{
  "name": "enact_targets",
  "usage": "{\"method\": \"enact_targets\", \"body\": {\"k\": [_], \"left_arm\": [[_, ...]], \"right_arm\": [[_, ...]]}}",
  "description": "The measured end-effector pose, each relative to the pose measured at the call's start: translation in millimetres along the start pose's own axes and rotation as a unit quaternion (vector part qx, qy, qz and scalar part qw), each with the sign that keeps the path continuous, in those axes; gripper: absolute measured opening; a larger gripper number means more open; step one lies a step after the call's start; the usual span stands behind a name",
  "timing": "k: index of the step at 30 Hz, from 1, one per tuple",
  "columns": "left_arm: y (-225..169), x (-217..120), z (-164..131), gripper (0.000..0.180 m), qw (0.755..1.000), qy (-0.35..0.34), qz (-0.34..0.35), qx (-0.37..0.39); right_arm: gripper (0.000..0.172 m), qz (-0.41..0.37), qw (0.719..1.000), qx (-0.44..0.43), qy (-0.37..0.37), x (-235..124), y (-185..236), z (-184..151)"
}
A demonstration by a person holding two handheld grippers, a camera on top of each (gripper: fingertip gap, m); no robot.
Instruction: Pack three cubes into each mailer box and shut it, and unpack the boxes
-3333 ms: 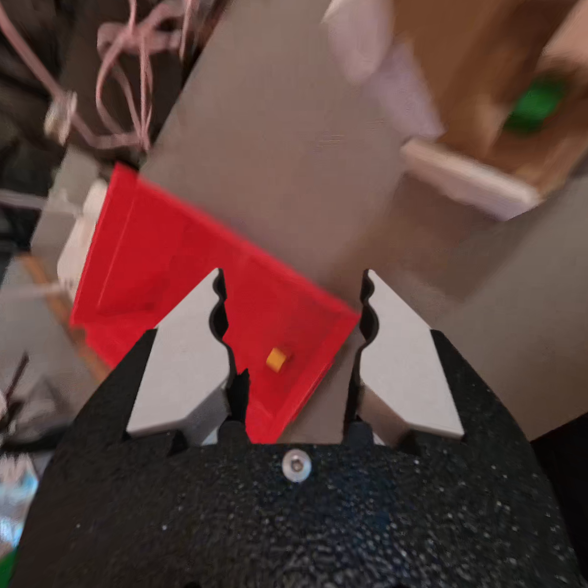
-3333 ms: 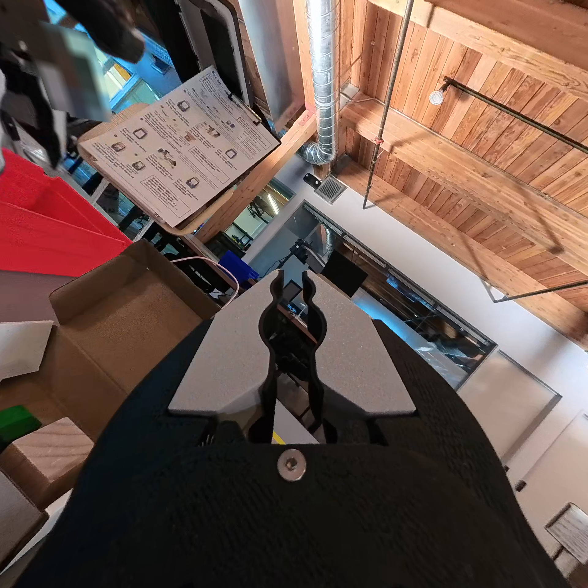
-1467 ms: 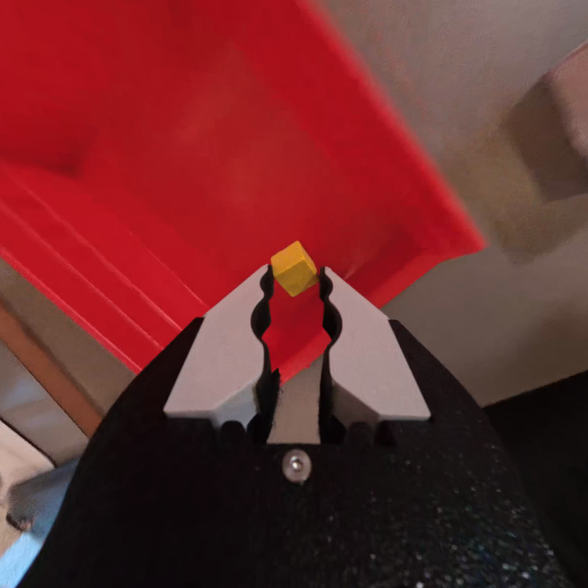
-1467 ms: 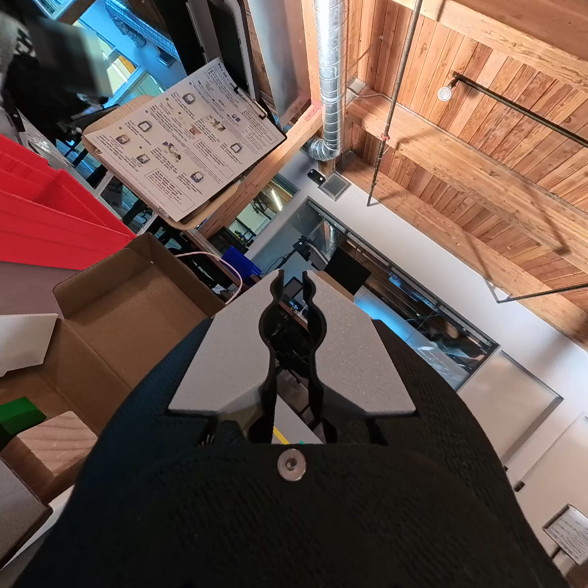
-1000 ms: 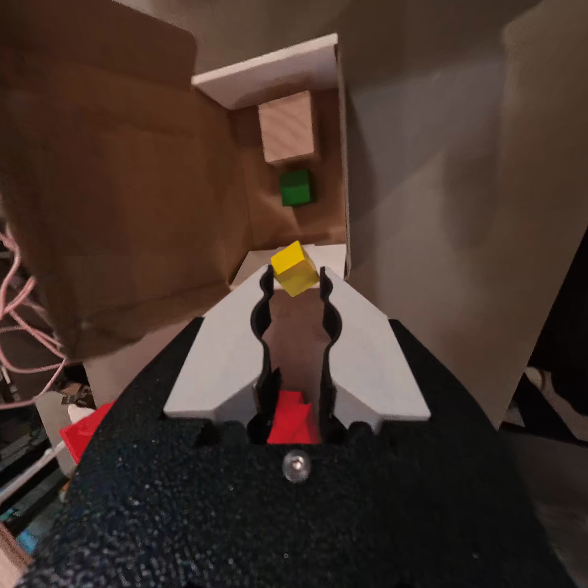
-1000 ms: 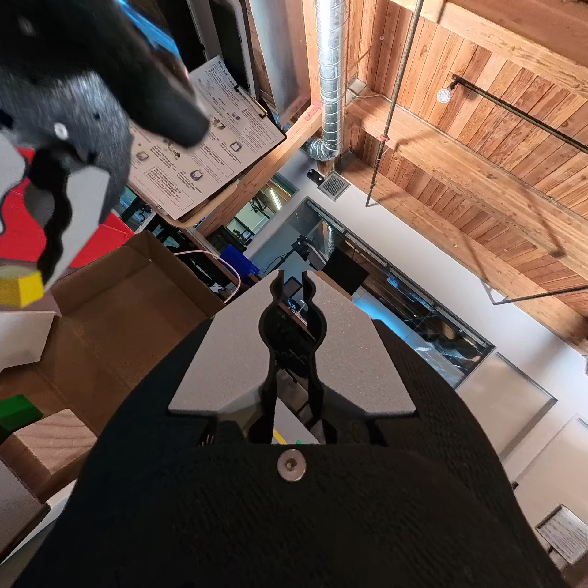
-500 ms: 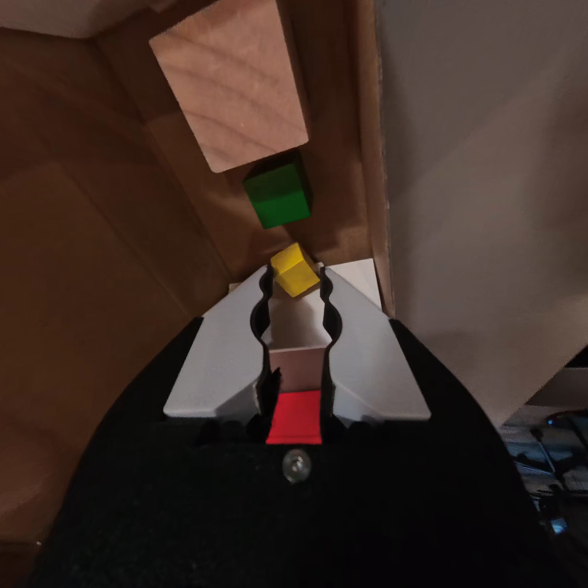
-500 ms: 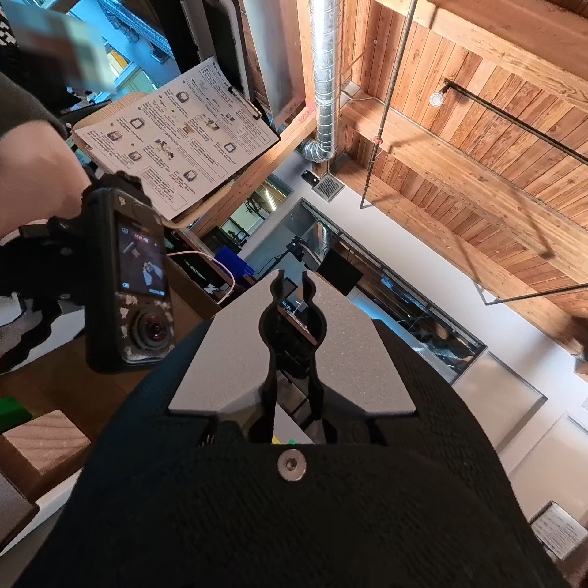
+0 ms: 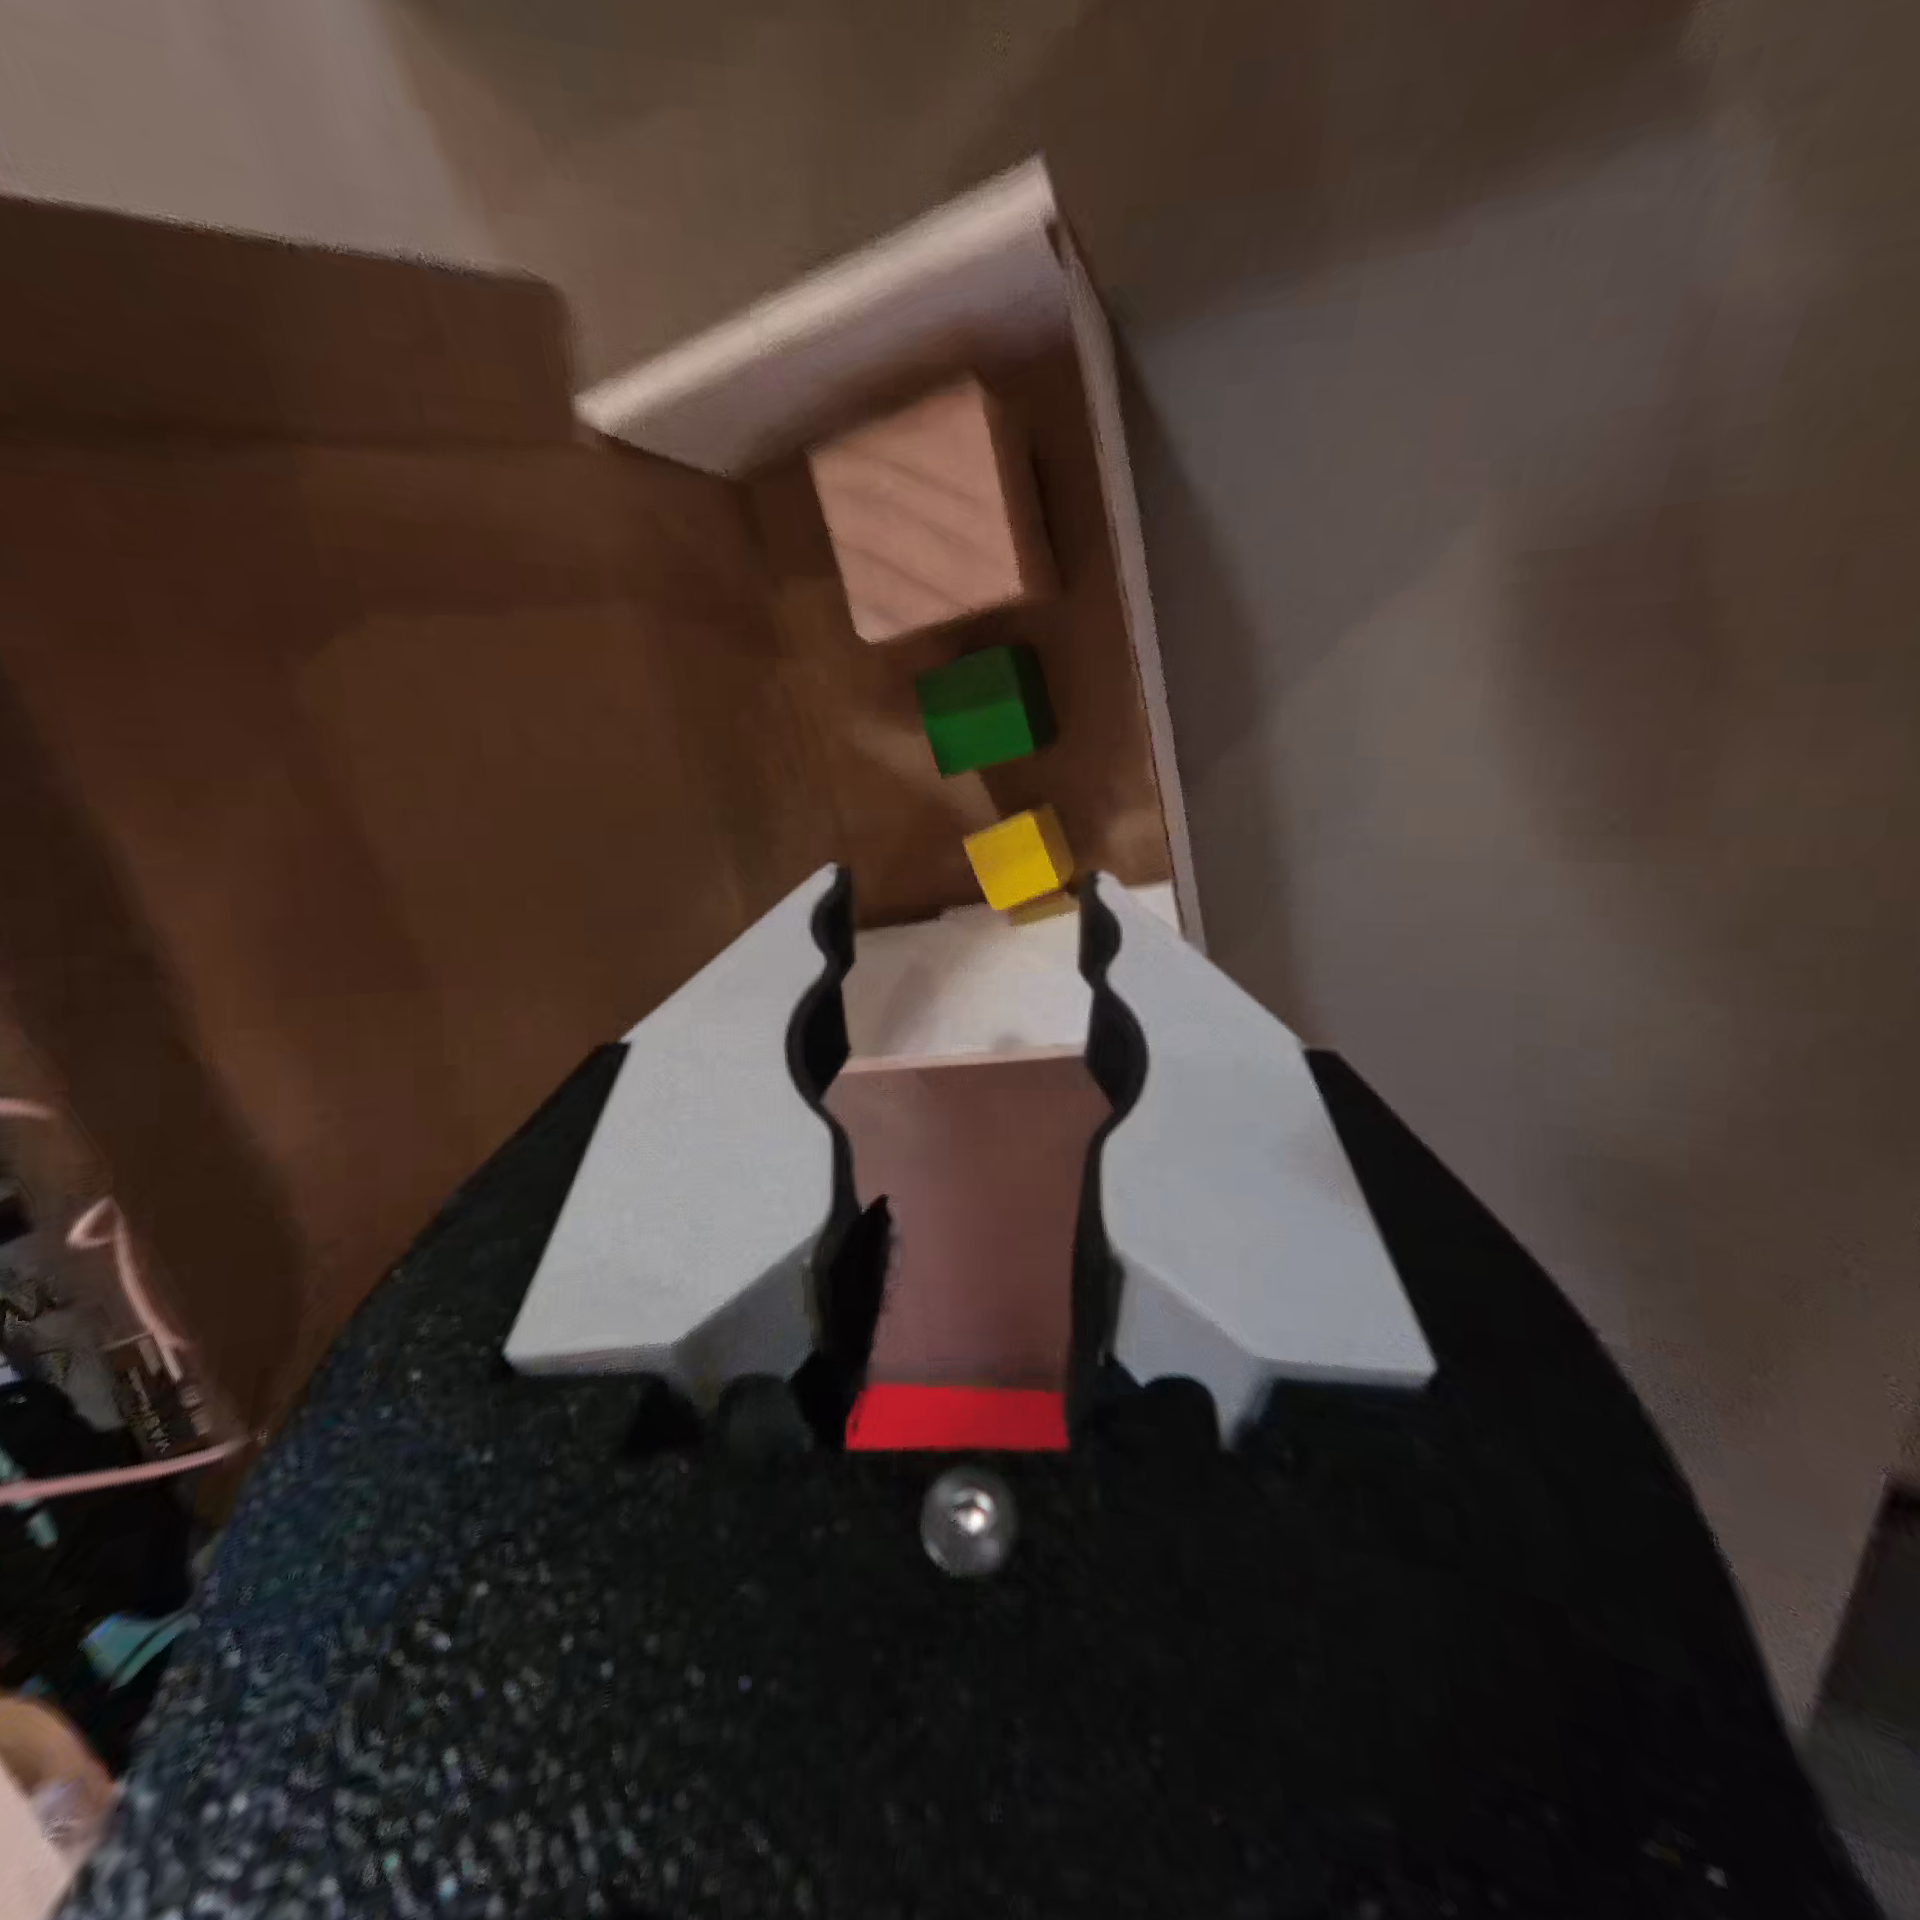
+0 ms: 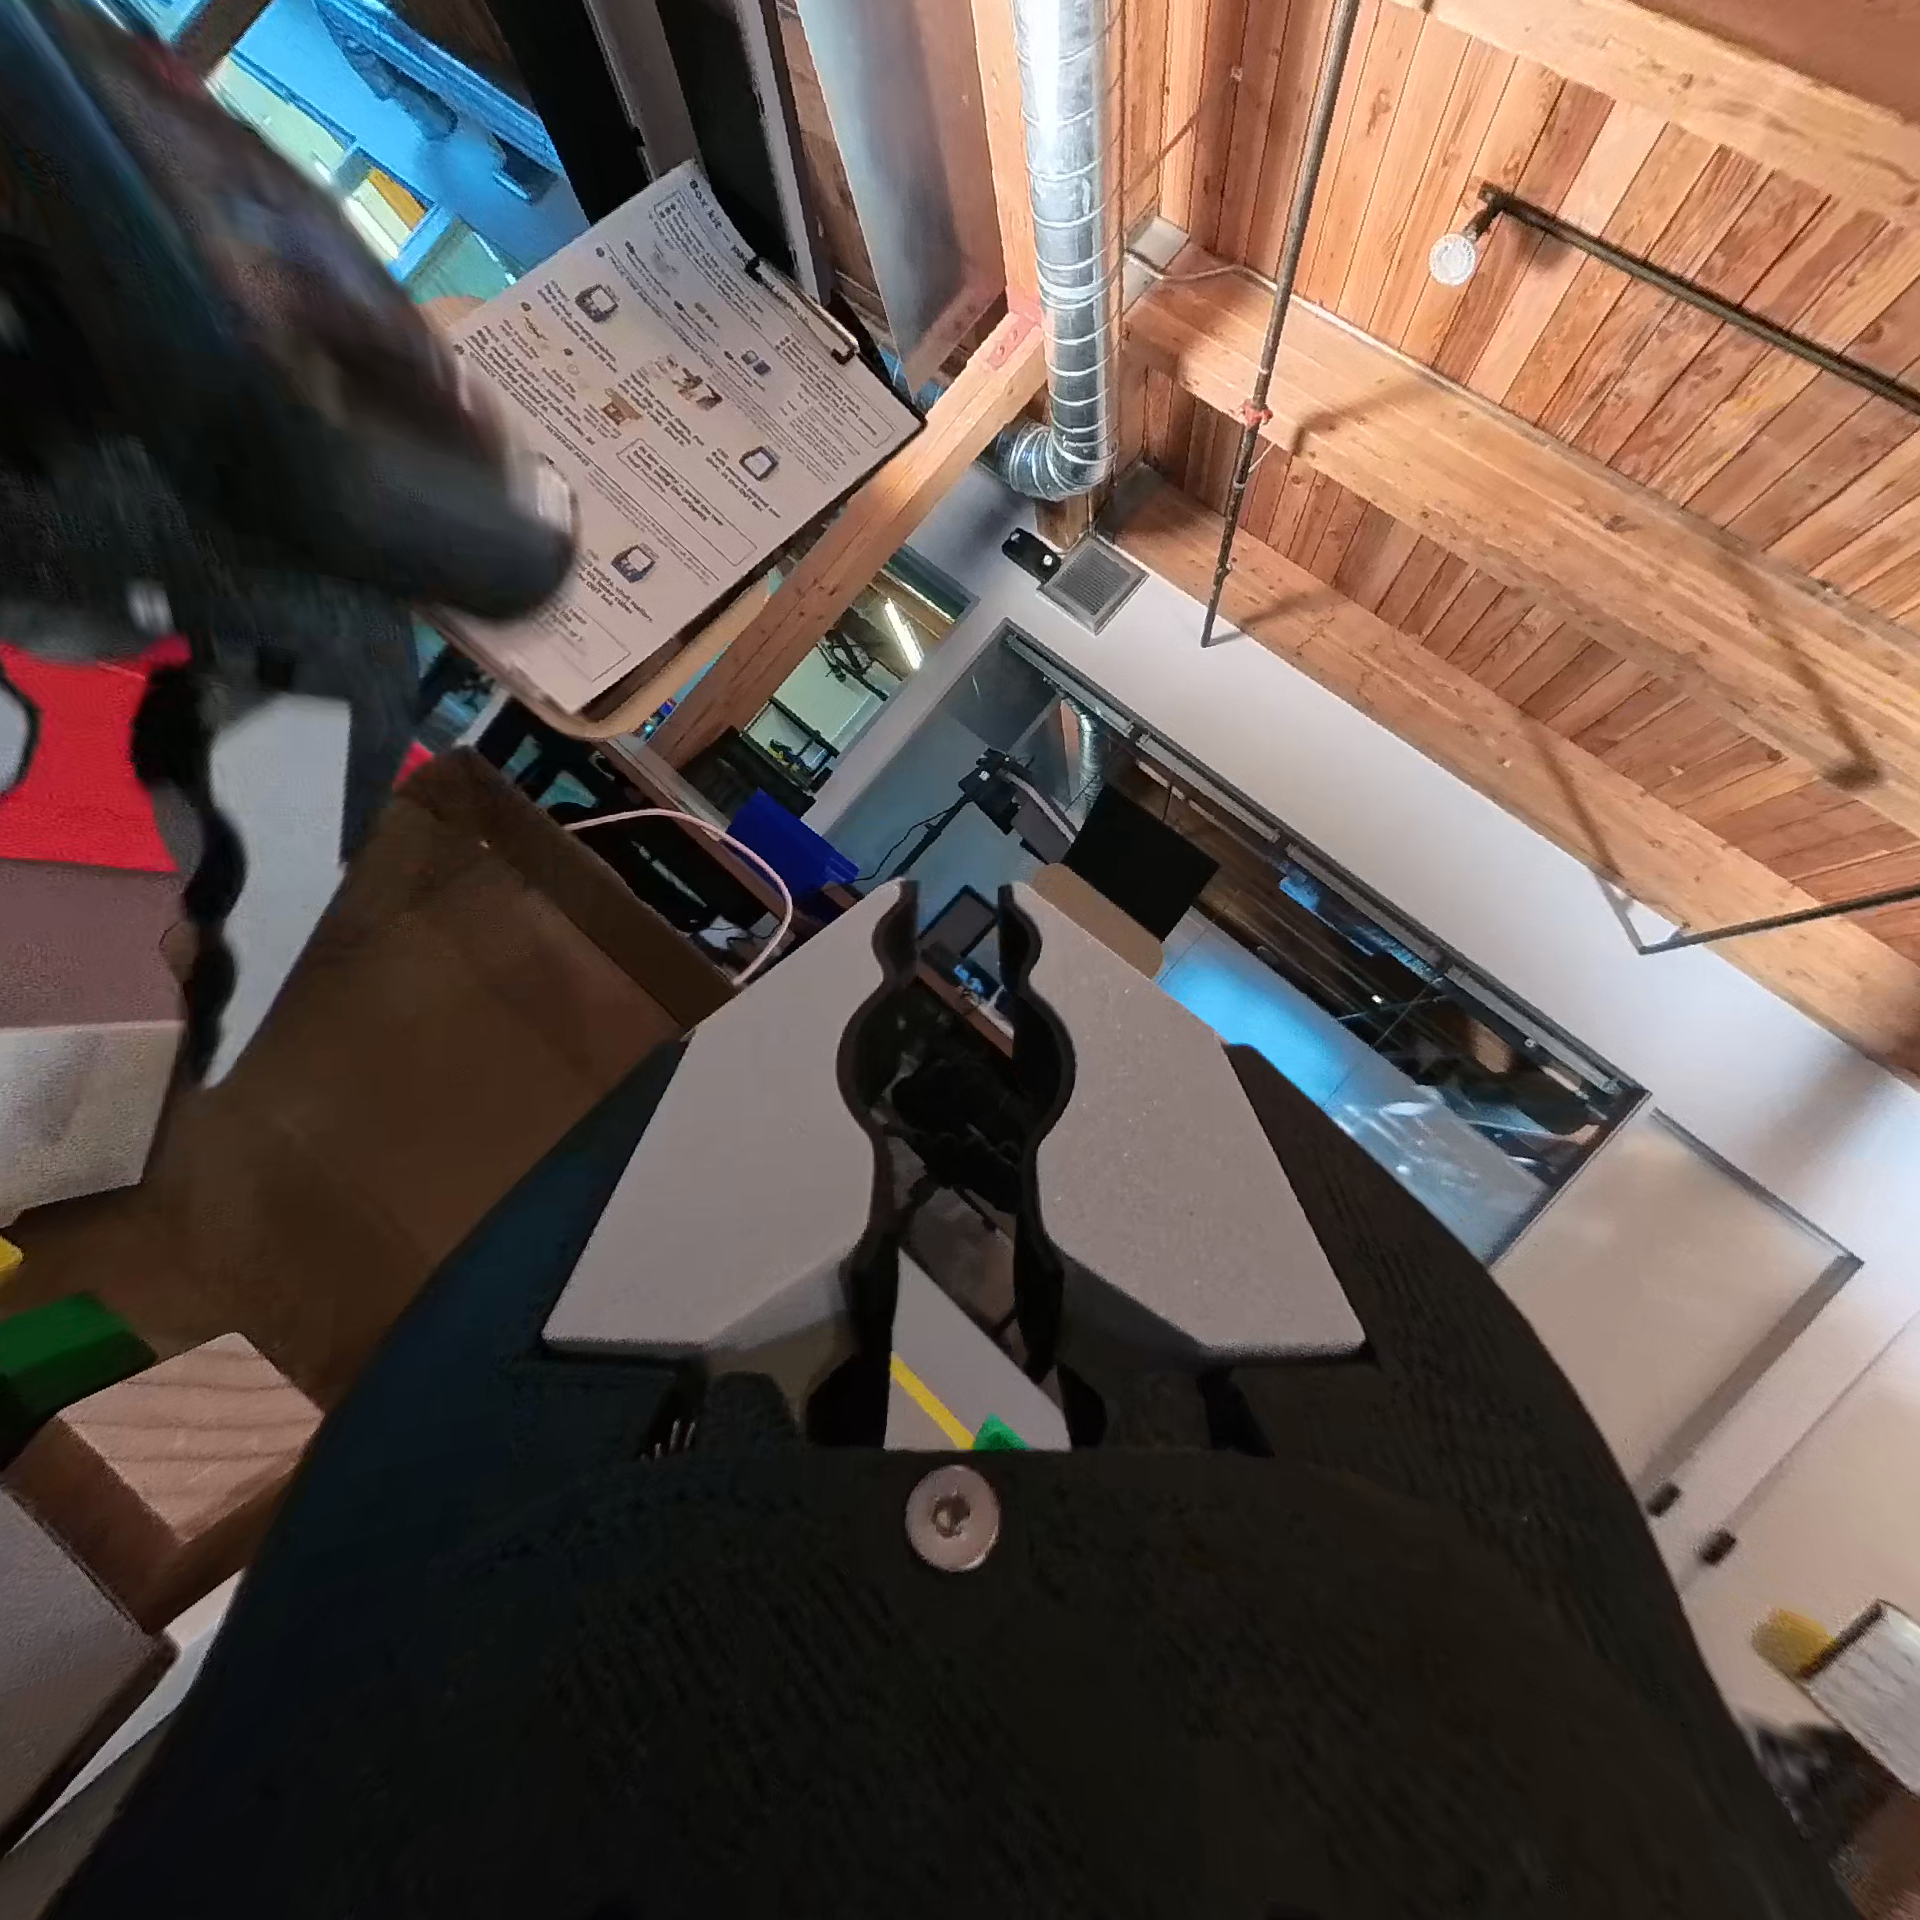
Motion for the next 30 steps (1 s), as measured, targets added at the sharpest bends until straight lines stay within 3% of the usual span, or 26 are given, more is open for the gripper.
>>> {"method": "enact_targets", "body": {"k": [1, 4, 6, 8, 10, 12, 15, 19, 23, 30], "left_arm": [[-1.4, -13.9, 2.7, 0.050, 0.998, -0.051, 0.021, -0.016], [-9.2, -56.5, 4.0, 0.052, 0.968, -0.232, 0.053, -0.081], [-3.1, -76.0, -10.3, 0.054, 0.935, -0.295, 0.114, -0.160], [7.2, -82.5, -33.0, 0.043, 0.890, -0.319, 0.178, -0.274], [12.4, -72.8, -56.2, 0.045, 0.849, -0.315, 0.203, -0.372], [15.2, -54.1, -72.6, 0.046, 0.829, -0.298, 0.223, -0.416], [18.0, -27.7, -77.4, 0.043, 0.822, -0.292, 0.218, -0.438], [29.9, -16.8, -71.2, 0.032, 0.808, -0.301, 0.228, -0.452], [36.4, -21.2, -64.5, 0.015, 0.798, -0.317, 0.244, -0.451], [25.1, -20.6, -61.1, 0.012, 0.801, -0.339, 0.216, -0.444]], "right_arm": [[0.014, 0.002, 1.000, 0.007, 0.006, 0.7, -0.3, -2.5], [0.016, 0.012, 0.999, 0.032, 0.028, 3.2, 0.6, -11.3], [0.017, 0.026, 0.997, 0.051, 0.048, 6.0, 4.2, -18.3], [0.016, 0.044, 0.992, 0.077, 0.085, 10.6, 10.5, -28.7], [0.017, 0.064, 0.980, 0.124, 0.145, 16.0, 19.7, -43.7], [0.017, 0.099, 0.956, 0.180, 0.208, 20.3, 33.0, -58.1], [0.006, 0.110, 0.931, 0.227, 0.265, 22.2, 47.0, -74.2], [0.010, 0.105, 0.905, 0.274, 0.308, 27.0, 52.9, -84.9], [0.006, 0.099, 0.893, 0.319, 0.302, 33.1, 52.6, -86.8], [0.002, 0.092, 0.889, 0.326, 0.307, 23.2, 63.3, -77.3]]}}
Point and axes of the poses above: each gripper's, where its closed fingertips meet, x out along the fingers, z out of its top, y = z × x across the jaws, the point moved 7 cm from there along -x, back along the fingers, and after that the axes turned 5 degrees about -y, right-handed, at the moved point
